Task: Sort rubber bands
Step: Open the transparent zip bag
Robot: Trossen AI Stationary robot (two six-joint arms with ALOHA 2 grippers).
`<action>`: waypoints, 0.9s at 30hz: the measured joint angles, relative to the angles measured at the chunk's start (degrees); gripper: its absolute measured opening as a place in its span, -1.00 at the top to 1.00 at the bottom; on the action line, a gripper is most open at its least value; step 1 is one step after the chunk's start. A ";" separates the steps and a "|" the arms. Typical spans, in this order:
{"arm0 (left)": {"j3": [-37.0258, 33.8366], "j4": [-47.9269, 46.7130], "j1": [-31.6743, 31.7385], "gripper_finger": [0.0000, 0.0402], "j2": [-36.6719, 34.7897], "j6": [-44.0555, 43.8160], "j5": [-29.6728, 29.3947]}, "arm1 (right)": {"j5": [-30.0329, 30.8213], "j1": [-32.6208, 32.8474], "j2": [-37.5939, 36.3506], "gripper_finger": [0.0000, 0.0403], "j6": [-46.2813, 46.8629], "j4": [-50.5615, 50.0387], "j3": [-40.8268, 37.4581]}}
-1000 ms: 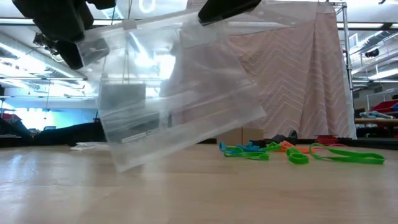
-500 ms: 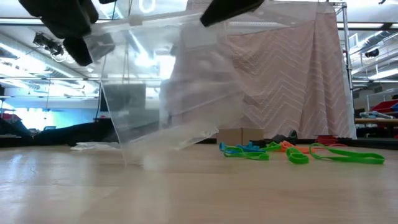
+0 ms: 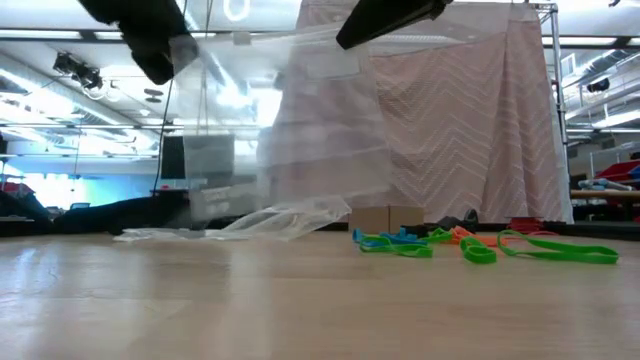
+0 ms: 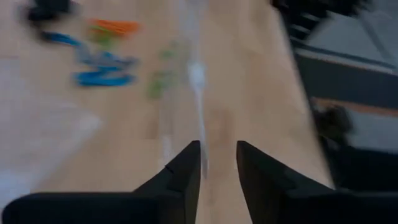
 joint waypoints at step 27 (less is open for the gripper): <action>-11.43 9.15 3.97 0.42 -22.27 13.60 -6.09 | 8.08 0.08 0.00 1.00 -4.15 14.34 0.00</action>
